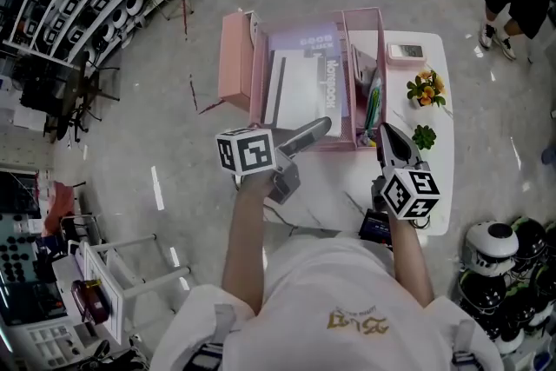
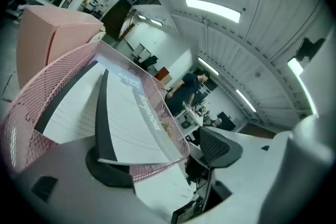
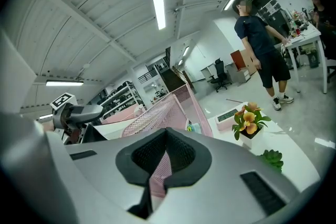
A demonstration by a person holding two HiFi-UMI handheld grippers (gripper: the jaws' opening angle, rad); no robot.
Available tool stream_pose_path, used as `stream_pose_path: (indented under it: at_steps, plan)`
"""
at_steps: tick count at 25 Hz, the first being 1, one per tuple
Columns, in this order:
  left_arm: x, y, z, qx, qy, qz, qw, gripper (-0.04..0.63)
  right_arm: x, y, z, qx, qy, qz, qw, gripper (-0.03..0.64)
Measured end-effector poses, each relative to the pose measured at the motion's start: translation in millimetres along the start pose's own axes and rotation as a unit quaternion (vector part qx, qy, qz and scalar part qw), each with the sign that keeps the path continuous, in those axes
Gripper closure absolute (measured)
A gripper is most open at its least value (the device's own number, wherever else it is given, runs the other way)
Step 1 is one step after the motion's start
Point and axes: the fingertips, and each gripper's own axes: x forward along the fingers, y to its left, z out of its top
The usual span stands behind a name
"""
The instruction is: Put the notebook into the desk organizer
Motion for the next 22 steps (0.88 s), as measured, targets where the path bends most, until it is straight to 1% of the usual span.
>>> stream_pose_path:
  at_steps: [2,5,7,10,11,13,14,15,17,18,20,22]
  plan:
    - [0,-2,-9,0.018,0.029,-0.004,0.9994,0.199,-1,-2,0,0.001,0.000,0.000,1.000,0.606]
    - [-1,-8,-24,0.040,0.078,-0.025,0.9958,0.207,-2,-2,-1,0.002,0.000,0.001,1.000,0.606]
    - [-1,-12,-34,0.060,0.110,-0.036,0.9915,0.219,-3,-3,-2,0.003,0.001,0.001,1.000,0.606]
    - [1,-14,-46,0.097,0.147,-0.044,0.9835,0.242,-3,-4,-4,0.006,0.002,0.003,1.000,0.606]
    - [1,-16,-50,0.107,0.158,-0.049,0.9803,0.270,-3,-5,-4,0.006,0.002,0.003,1.000,0.606]
    - [3,-19,-56,0.117,0.178,-0.061,0.9752,0.287,-3,-6,-3,0.007,0.002,0.004,1.000,0.606]
    - [3,-18,-58,0.119,0.184,-0.061,0.9740,0.312,-3,-7,-3,0.007,0.002,0.005,1.000,0.606]
    - [3,-15,-58,0.121,0.185,-0.052,0.9738,0.341,-4,-8,-2,0.008,0.002,0.005,1.000,0.606]
    - [3,-3,-56,0.125,0.183,-0.018,0.9749,0.512,-4,-10,-3,0.011,0.002,0.005,1.000,0.606]
    - [3,3,-55,0.123,0.182,-0.001,0.9755,0.553,-4,-12,-4,0.012,0.003,0.004,1.000,0.606]
    - [2,11,-54,0.111,0.177,0.019,0.9778,0.580,-5,-13,-5,0.014,0.004,0.005,1.000,0.605]
    - [1,12,-52,0.092,0.167,0.018,0.9815,0.580,-4,-13,-5,0.015,0.006,0.007,1.000,0.606]
